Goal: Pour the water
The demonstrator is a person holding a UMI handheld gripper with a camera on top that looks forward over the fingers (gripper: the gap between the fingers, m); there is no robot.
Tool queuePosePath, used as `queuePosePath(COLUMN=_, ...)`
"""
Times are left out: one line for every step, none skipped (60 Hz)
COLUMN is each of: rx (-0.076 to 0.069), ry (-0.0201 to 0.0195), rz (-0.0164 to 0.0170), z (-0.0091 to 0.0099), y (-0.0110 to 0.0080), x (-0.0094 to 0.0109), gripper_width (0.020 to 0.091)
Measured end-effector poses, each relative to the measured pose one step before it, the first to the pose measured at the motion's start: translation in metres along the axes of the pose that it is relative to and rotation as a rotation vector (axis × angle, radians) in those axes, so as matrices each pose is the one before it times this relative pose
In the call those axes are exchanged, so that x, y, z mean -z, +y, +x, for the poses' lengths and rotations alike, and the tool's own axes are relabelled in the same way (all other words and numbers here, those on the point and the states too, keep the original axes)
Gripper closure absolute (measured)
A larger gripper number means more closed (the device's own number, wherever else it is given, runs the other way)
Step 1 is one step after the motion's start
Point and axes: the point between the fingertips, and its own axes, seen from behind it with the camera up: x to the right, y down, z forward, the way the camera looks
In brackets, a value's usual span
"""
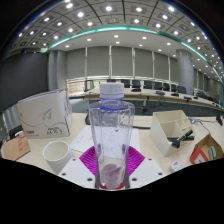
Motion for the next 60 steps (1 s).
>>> queuePosePath(rx=-0.0045, ry=-0.00344, rz=-0.00536, z=0.00012, y=0.00356, x=-0.00075, gripper_width=0.0773)
queuePosePath(rx=-0.0045, ry=-0.00177, rz=-0.00725, z=0.00079, y=0.00422, x=-0.00076, gripper_width=0.0765)
queuePosePath(rx=-0.0042, ry=-0.00002, rz=-0.00940, z=0.00094, y=0.00502, x=-0.00092, gripper_width=0.0758)
queuePosePath(rx=-0.0036, ry=-0.00215, rz=0.01483, z=-0.00023, y=-0.00259, x=-0.00126, gripper_width=0.0755)
queuePosePath(rx=-0.0052, ry=-0.00176, rz=0.02205, z=0.00055, y=-0.00225, x=0.00157, gripper_width=0.0737)
queuePosePath(rx=-0.0009, ry=0.00138, rz=-0.00714, z=0.00037, y=0.00418, x=0.00164, gripper_width=0.0727)
queuePosePath(rx=-0.0026, ry=-0.00665, rz=0.00518, z=-0.00150, y=-0.00008, x=0.00177, gripper_width=0.0723)
queuePosePath(rx=-0.0001, ry=-0.00559, rz=0.00764, z=-0.00089, y=-0.00055, x=0.00104, gripper_width=0.0703)
queuePosePath(rx=0.0050, ry=-0.00238, rz=0.00256, z=-0.00024, y=0.00089, x=0.00069, gripper_width=0.0697)
queuePosePath(rx=0.0077, ry=-0.00221, rz=0.00382, z=-0.00019, y=0.00028, x=0.00052, gripper_width=0.0673)
queuePosePath(rx=0.0068, ry=-0.00404, rz=0.00450, z=-0.00103, y=-0.00005, x=0.00035, gripper_width=0.0658)
queuePosePath(rx=0.0062, ry=-0.00561, rz=0.00181, z=-0.00150, y=0.00051, x=0.00038, gripper_width=0.0654)
queuePosePath(rx=0.0060, ry=-0.00518, rz=0.00094, z=-0.00130, y=0.00045, x=0.00012, gripper_width=0.0651)
queuePosePath(rx=0.0065, ry=-0.00276, rz=0.00182, z=-0.00062, y=-0.00014, x=0.00011, gripper_width=0.0640)
queuePosePath(rx=0.0050, ry=0.00103, rz=0.00080, z=0.00014, y=-0.00039, x=-0.00161, gripper_width=0.0636)
queuePosePath(rx=0.0054, ry=-0.00078, rz=0.00101, z=-0.00014, y=-0.00011, x=0.00053, gripper_width=0.0638)
queuePosePath(rx=0.0026, ry=-0.00196, rz=0.00179, z=-0.00019, y=-0.00013, x=0.00003, gripper_width=0.0637)
queuePosePath(rx=0.0000, ry=-0.00192, rz=0.00444, z=0.00004, y=-0.00054, x=-0.00023, gripper_width=0.0638)
queuePosePath(rx=-0.0028, ry=-0.00084, rz=0.00337, z=-0.00061, y=-0.00102, x=-0.00118, gripper_width=0.0637)
queuePosePath(rx=-0.0042, ry=-0.00012, rz=0.00500, z=0.00086, y=-0.00057, x=-0.00061, gripper_width=0.0636)
queuePosePath(rx=-0.0056, ry=-0.00048, rz=0.00525, z=0.00084, y=-0.00084, x=-0.00057, gripper_width=0.0637)
queuePosePath(rx=-0.0066, ry=-0.00159, rz=0.00450, z=0.00019, y=-0.00074, x=-0.00095, gripper_width=0.0637)
queuePosePath(rx=-0.0066, ry=-0.00152, rz=0.00391, z=0.00035, y=-0.00094, x=-0.00092, gripper_width=0.0638)
queuePosePath(rx=-0.0056, ry=0.00026, rz=0.00452, z=0.00068, y=-0.00084, x=-0.00074, gripper_width=0.0638)
queuePosePath(rx=-0.0050, ry=0.00146, rz=0.00460, z=0.00084, y=-0.00076, x=-0.00072, gripper_width=0.0638)
queuePosePath(rx=-0.0046, ry=0.00080, rz=0.00329, z=0.00054, y=-0.00042, x=-0.00071, gripper_width=0.0637)
queuePosePath(rx=-0.0027, ry=-0.00083, rz=0.00285, z=0.00018, y=-0.00049, x=-0.00120, gripper_width=0.0637)
queuePosePath(rx=-0.0013, ry=-0.00022, rz=0.00270, z=0.00006, y=-0.00033, x=0.00014, gripper_width=0.0637)
queuePosePath(rx=0.0010, ry=0.00269, rz=0.00195, z=-0.00003, y=-0.00004, x=-0.00017, gripper_width=0.0636)
queuePosePath(rx=0.0033, ry=0.00163, rz=0.00117, z=0.00033, y=-0.00010, x=0.00006, gripper_width=0.0638)
queuePosePath(rx=0.0048, ry=0.00100, rz=0.00076, z=0.00034, y=-0.00010, x=-0.00008, gripper_width=0.0639)
queuePosePath(rx=0.0060, ry=0.00070, rz=0.00045, z=-0.00042, y=0.00039, x=0.00034, gripper_width=0.0639)
queuePosePath(rx=0.0059, ry=0.00065, rz=0.00105, z=-0.00067, y=0.00021, x=0.00035, gripper_width=0.0639)
queuePosePath(rx=0.0062, ry=0.00201, rz=0.00101, z=-0.00071, y=0.00031, x=0.00036, gripper_width=0.0638)
queuePosePath(rx=0.0067, ry=0.00377, rz=-0.00045, z=-0.00032, y=0.00038, x=0.00047, gripper_width=0.0618)
queuePosePath(rx=0.0043, ry=0.00460, rz=-0.00088, z=-0.00039, y=0.00040, x=0.00067, gripper_width=0.0596)
queuePosePath(rx=0.0019, ry=0.00564, rz=-0.00267, z=-0.00028, y=0.00059, x=0.00074, gripper_width=0.0586)
queuePosePath(rx=0.0000, ry=0.00592, rz=-0.00849, z=0.00162, y=0.00204, x=-0.00079, gripper_width=0.0574)
queuePosePath(rx=-0.0011, ry=0.01148, rz=-0.01397, z=-0.00060, y=0.00225, x=0.00184, gripper_width=0.0557)
queuePosePath(rx=-0.0001, ry=0.00850, rz=-0.01536, z=0.00149, y=0.00340, x=-0.00031, gripper_width=0.0532)
queuePosePath(rx=-0.0020, ry=0.01033, rz=-0.01582, z=0.00077, y=0.00305, x=0.00076, gripper_width=0.0495)
queuePosePath(rx=-0.0035, ry=0.01046, rz=-0.01215, z=0.00072, y=0.00221, x=0.00144, gripper_width=0.0451)
queuePosePath(rx=-0.0033, ry=0.01024, rz=-0.01542, z=0.00113, y=0.00251, x=0.00134, gripper_width=0.0394)
queuePosePath(rx=-0.0045, ry=0.00940, rz=-0.01318, z=0.00095, y=0.00183, x=0.00171, gripper_width=0.0324)
queuePosePath(rx=-0.0054, ry=0.00674, rz=-0.01107, z=0.00040, y=0.00111, x=0.00226, gripper_width=0.0260)
queuePosePath(rx=-0.0070, ry=0.00607, rz=-0.01118, z=0.00012, y=0.00079, x=0.00268, gripper_width=0.0229)
queuePosePath(rx=-0.0063, ry=0.00691, rz=-0.01206, z=0.00025, y=0.00060, x=0.00342, gripper_width=0.0253)
queuePosePath(rx=-0.0071, ry=0.00834, rz=-0.01093, z=0.00081, y=0.00008, x=0.00415, gripper_width=0.0267)
queuePosePath(rx=-0.0062, ry=0.01021, rz=-0.01180, z=0.00302, y=0.00103, x=0.00296, gripper_width=0.0264)
queuePosePath(rx=-0.0052, ry=0.01095, rz=-0.01153, z=0.00048, y=-0.00039, x=0.00654, gripper_width=0.0254)
queuePosePath(rx=-0.0018, ry=0.00886, rz=-0.01250, z=0.00112, y=-0.00160, x=0.00637, gripper_width=0.0243)
queuePosePath(rx=0.0004, ry=0.00610, rz=-0.00927, z=-0.00095, y=0.00025, x=0.00750, gripper_width=0.0236)
queuePosePath(rx=0.0011, ry=0.00425, rz=-0.00900, z=-0.00044, y=-0.00128, x=0.00750, gripper_width=0.0236)
queuePosePath(rx=0.0003, ry=0.00153, rz=-0.00855, z=-0.00127, y=-0.00150, x=0.00821, gripper_width=0.0239)
queuePosePath(rx=-0.0018, ry=0.00228, rz=-0.00966, z=-0.00103, y=-0.00127, x=0.00863, gripper_width=0.0242)
queuePosePath(rx=-0.0018, ry=0.00439, rz=-0.01152, z=-0.00088, y=-0.00112, x=0.00946, gripper_width=0.0243)
queuePosePath(rx=0.0004, ry=0.00255, rz=-0.01320, z=-0.00133, y=-0.00063, x=0.00990, gripper_width=0.0242)
queuePosePath(rx=0.0011, ry=0.00009, rz=-0.01301, z=-0.00189, y=-0.00080, x=0.01036, gripper_width=0.0244)
queuePosePath(rx=-0.0002, ry=-0.00133, rz=-0.01258, z=-0.00216, y=-0.00049, x=0.01124, gripper_width=0.0245)
queuePosePath(rx=-0.0033, ry=-0.00048, rz=-0.01232, z=-0.00219, y=-0.00034, x=0.01117, gripper_width=0.0244)
